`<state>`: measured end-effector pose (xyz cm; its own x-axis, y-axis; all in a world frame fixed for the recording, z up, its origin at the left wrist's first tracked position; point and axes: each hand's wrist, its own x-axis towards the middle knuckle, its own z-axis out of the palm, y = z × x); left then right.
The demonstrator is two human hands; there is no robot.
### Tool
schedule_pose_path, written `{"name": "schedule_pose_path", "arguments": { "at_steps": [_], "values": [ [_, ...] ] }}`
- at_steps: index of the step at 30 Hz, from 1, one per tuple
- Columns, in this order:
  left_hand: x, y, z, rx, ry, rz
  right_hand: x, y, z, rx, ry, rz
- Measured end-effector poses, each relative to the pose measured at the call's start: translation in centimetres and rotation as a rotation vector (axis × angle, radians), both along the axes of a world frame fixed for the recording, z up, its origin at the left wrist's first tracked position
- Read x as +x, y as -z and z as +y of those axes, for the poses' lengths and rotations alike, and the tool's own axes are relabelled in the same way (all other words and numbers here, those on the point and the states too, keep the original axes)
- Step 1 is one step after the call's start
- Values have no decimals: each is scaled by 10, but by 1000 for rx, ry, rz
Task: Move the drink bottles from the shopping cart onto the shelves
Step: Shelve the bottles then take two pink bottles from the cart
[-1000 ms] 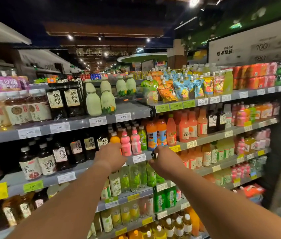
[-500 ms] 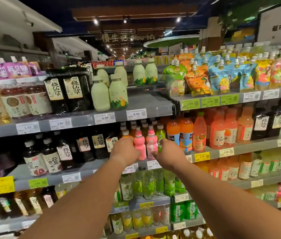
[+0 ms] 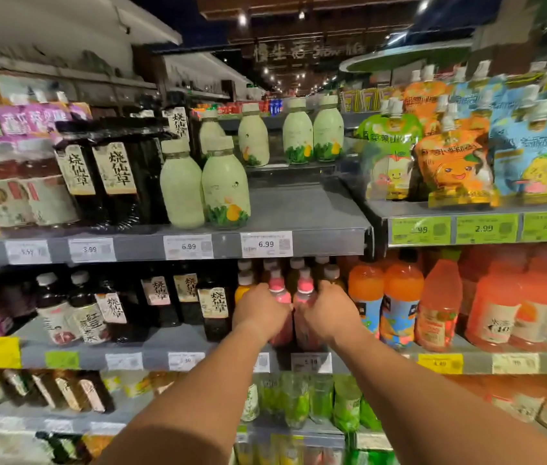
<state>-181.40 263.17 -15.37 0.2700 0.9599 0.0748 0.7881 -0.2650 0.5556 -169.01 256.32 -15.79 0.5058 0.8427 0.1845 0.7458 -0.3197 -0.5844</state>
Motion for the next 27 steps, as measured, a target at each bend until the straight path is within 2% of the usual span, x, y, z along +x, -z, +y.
{"name": "schedule_pose_path", "arguments": {
  "at_steps": [10, 17, 21, 24, 27],
  "values": [
    [-5, 18, -20, 206, 9, 13, -7, 22, -9, 107, 46, -64],
    [-10, 23, -27, 76, -10, -194, -17, 28, -14, 222, 75, 47],
    [-22, 12, -32, 155, 24, -163, -21, 25, -19, 243, 15, -59],
    [-41, 0, -38, 230, 7, -268, -28, 11, -25, 338, -26, 33],
    [-69, -12, -47, 254, -28, -317, -45, -5, -26, 339, -141, 26]
  ]
}}
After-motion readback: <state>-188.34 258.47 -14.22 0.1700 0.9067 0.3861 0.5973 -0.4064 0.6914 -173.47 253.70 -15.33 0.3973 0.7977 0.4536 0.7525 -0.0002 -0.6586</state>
